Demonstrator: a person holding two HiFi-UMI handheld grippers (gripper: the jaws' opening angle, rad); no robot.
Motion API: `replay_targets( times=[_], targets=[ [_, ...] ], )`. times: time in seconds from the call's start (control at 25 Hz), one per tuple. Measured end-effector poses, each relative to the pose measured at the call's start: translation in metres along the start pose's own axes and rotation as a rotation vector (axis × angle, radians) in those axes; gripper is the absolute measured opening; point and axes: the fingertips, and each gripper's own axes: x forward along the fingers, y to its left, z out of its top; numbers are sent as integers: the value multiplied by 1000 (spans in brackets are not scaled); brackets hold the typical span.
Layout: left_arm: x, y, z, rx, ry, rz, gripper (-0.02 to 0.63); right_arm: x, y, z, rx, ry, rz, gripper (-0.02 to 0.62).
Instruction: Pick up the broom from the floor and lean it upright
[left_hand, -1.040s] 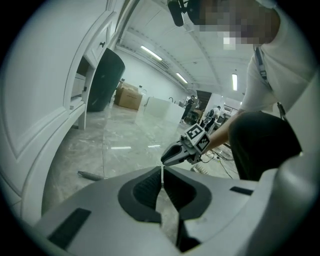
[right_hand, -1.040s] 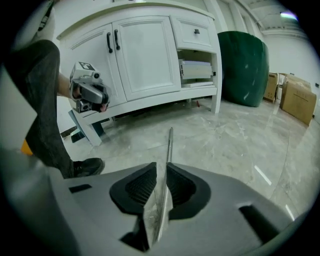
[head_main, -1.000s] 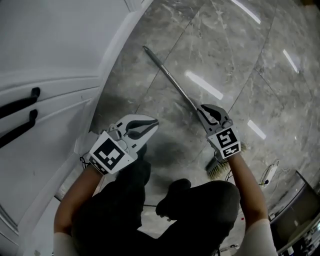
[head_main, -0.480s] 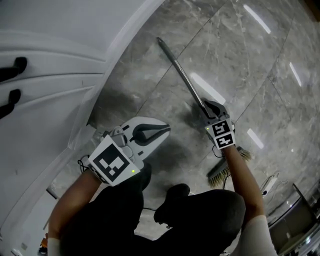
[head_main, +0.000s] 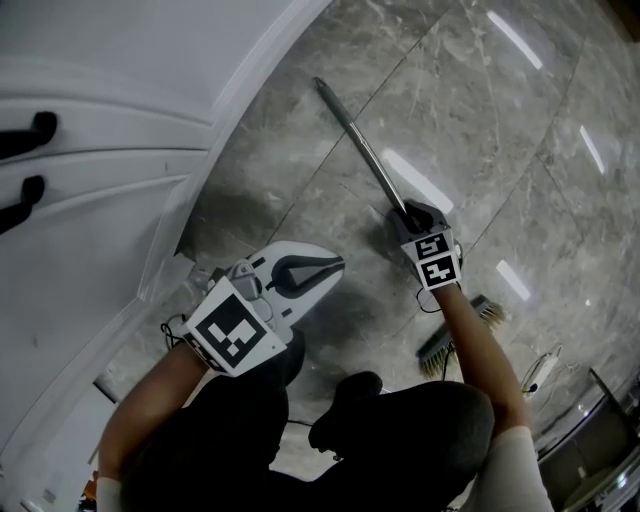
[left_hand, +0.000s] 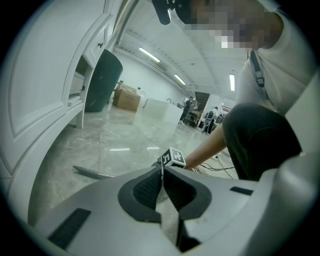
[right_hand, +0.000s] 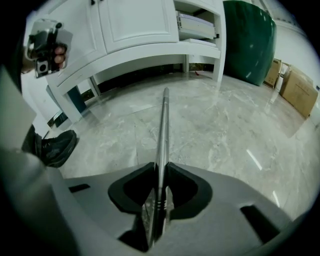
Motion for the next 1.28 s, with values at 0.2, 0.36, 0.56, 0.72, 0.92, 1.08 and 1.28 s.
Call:
replay_targets(
  times=[0.2, 0.36, 0.56, 0.72, 0.92, 1.08, 1.28],
  targets=[
    [3, 12, 16, 13, -31, 21, 15, -38, -16, 21, 21, -60, -15, 87],
    [6, 25, 28, 18, -59, 47, 15, -80, -40, 42, 21, -120, -51, 88],
    [9, 34, 45, 33, -78, 68, 15, -134, -60, 65, 15, -179, -89, 89],
    [14, 41, 69, 61, -114, 78, 15, -168, -76, 88, -1, -233, -108, 89],
    [10, 34, 92, 124, -107, 74, 15, -203, -74, 118, -25, -310, -60, 87],
    [-1, 25, 107, 160, -95, 71, 15, -232, -72, 146, -53, -367, -51, 84],
    [-26, 23, 137, 172, -113, 104, 15, -272, -66, 193, -110, -443, -51, 80]
  ],
)
